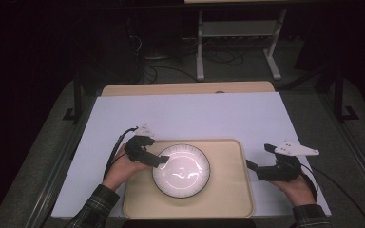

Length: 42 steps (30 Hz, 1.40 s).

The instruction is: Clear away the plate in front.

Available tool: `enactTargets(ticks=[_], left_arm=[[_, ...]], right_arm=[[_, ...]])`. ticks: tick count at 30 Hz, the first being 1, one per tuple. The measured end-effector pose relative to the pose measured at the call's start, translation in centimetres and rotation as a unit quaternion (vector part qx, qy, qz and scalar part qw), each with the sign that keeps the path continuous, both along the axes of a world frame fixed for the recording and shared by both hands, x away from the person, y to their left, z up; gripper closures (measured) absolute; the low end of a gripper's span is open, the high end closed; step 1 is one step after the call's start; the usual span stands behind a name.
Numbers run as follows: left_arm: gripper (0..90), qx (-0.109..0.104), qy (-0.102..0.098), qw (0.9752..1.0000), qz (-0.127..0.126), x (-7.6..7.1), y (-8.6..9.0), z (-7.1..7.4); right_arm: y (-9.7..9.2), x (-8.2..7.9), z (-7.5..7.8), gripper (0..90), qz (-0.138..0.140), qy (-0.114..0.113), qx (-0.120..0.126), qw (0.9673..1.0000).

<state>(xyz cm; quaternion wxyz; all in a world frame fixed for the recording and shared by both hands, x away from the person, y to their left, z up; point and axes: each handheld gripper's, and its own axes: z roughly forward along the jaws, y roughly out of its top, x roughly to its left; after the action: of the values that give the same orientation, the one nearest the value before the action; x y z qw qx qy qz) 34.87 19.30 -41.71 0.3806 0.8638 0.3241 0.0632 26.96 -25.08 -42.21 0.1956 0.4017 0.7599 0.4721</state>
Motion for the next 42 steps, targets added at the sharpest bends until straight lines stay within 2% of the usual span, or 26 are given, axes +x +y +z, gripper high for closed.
enactTargets(ticks=[7, 8, 16, 25, 42], left_arm=[[3.2, -0.015, -0.016, 0.9997, 0.005, -1.0, 1.1, 1.3], [3.1, -0.023, -0.021, 0.9995, 0.007, -1.2, 1.6, 1.6], [3.2, -0.042, -0.043, 0.9979, 0.025, -2.3, 3.9, 2.8], [3.2, -0.058, -0.061, 0.9957, 0.038, -3.4, 6.2, 3.0], [3.2, -0.057, -0.078, 0.9925, 0.075, -4.6, 10.0, 2.3]], right_arm=[[-0.1, 0.0, 0.1, 6.0, -0.003, -0.002, 0.002, 1.0000], [0.0, -0.1, 0.1, 6.0, -0.004, -0.002, 0.002, 1.0000], [0.0, -0.1, 0.1, 6.0, -0.003, -0.002, 0.003, 1.0000], [0.1, -0.2, 0.2, 6.0, -0.001, -0.004, 0.001, 1.0000], [0.2, -0.2, 0.2, 6.1, 0.000, -0.003, 0.000, 1.0000]])
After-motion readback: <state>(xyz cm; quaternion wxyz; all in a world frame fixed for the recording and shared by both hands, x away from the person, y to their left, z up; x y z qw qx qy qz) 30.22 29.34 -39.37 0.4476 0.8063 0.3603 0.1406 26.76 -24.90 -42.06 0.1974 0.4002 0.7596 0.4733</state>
